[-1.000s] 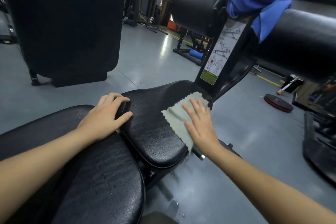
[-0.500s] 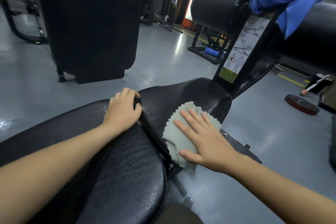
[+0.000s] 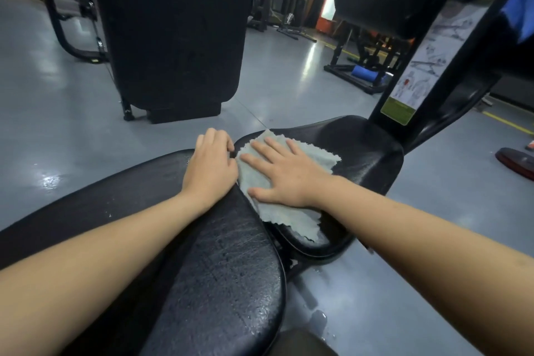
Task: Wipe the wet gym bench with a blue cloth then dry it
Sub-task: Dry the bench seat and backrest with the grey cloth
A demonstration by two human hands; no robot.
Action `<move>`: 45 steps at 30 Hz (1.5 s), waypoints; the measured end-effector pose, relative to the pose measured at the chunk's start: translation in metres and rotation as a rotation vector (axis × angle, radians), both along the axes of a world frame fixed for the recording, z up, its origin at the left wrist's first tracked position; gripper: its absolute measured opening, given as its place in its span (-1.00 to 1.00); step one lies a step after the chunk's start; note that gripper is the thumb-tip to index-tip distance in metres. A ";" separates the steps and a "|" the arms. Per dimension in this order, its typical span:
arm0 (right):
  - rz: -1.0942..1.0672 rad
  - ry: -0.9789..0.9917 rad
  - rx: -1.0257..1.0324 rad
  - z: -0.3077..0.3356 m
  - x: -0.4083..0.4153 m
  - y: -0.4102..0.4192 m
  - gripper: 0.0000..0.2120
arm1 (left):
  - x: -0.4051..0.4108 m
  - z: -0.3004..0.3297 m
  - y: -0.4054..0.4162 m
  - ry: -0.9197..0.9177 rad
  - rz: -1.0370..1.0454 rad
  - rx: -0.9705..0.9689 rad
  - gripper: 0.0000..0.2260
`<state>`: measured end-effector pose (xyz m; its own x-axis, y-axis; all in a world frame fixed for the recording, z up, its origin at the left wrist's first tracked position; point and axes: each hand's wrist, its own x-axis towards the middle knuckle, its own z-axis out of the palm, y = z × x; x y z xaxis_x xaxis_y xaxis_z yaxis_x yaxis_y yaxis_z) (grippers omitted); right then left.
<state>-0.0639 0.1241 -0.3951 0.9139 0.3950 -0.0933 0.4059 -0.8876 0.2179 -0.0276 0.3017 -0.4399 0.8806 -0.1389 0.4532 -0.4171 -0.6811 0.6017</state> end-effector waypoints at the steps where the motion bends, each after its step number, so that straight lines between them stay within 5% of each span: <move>1: 0.006 -0.005 0.001 0.000 0.010 0.003 -0.28 | 0.001 -0.001 0.000 0.001 0.018 0.005 -0.88; 15: -0.054 0.087 0.039 0.013 0.093 0.002 -0.38 | 0.008 -0.005 0.002 0.000 0.160 0.134 -0.95; 19: -0.121 0.136 0.058 0.024 0.096 -0.019 -0.35 | 0.008 -0.010 0.011 -0.048 0.088 0.231 -0.96; 25: -0.224 0.112 0.040 0.044 0.092 -0.082 -0.32 | 0.011 -0.014 0.037 -0.076 -0.129 0.343 -0.73; 33: -0.376 0.021 0.105 0.062 0.083 -0.158 -0.34 | 0.011 -0.019 0.044 -0.104 -0.156 0.285 -0.70; 45: -0.176 0.012 0.008 0.026 0.079 -0.048 -0.29 | 0.012 -0.020 0.040 -0.115 -0.162 0.256 -0.79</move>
